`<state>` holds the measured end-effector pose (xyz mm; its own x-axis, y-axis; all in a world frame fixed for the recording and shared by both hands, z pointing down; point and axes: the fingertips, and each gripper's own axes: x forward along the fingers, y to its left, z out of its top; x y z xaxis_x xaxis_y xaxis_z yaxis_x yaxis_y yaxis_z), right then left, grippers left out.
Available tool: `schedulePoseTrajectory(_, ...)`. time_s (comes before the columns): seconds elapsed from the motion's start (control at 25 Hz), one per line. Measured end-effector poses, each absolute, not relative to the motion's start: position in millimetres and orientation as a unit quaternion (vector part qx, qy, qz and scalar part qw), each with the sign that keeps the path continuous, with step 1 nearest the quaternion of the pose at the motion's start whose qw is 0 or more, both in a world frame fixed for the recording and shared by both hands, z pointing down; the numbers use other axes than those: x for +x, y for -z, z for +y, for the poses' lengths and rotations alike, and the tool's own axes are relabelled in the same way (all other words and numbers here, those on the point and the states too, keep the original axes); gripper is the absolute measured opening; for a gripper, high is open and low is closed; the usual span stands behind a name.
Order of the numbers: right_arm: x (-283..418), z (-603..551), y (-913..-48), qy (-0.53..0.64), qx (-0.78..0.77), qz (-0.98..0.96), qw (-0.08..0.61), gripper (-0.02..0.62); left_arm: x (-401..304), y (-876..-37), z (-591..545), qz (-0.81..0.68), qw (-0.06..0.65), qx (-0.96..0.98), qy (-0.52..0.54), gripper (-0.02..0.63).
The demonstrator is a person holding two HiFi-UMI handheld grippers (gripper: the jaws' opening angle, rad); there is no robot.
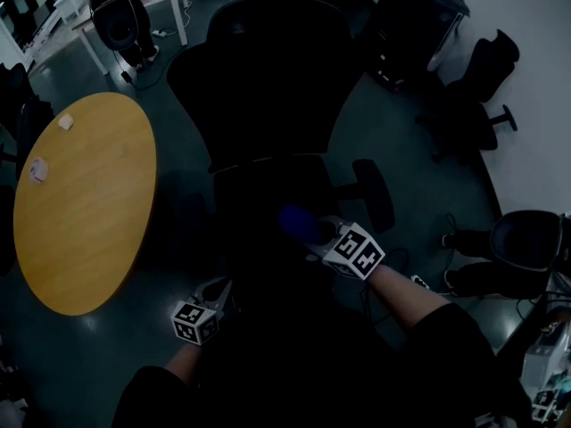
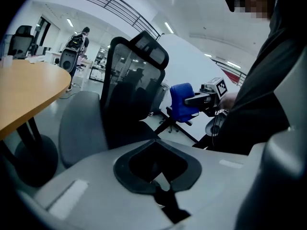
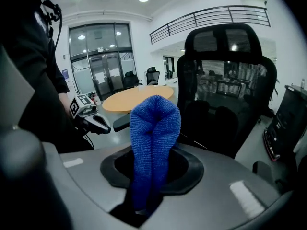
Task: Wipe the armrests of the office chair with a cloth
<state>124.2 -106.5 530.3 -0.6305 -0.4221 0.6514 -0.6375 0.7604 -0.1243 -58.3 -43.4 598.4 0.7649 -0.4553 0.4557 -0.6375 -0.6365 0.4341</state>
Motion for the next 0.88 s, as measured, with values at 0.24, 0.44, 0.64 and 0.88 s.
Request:
schedulePoseTrajectory(0.24,214.8,-127.4,-508.9,-0.159,0.284,-0.904,0.277,0.11,44.5,-579.3,-58.0,-0.32,0.29,0.889,-0.151,0.017)
schedulePoseTrajectory(0.44,274.4,-149.0,-496.9,-0.149,0.279,-0.917,0.243,0.11,128.6,-570.9,-66.2,-0.32,0.288,0.891,-0.148,0.017)
schedulePoseTrajectory(0.64,317.8,-163.5,-491.6,-0.146,0.274,-0.924,0.224,0.11,207.5,-557.2,-65.6,-0.282,0.274,0.906,-0.159,0.017)
schedulePoseTrajectory(0.88,356.4,-189.6,-502.9,-0.145,0.268,-0.925,0.228,0.11,281.2,-553.4,-62.6,-0.231,0.256,0.921,-0.179,0.017)
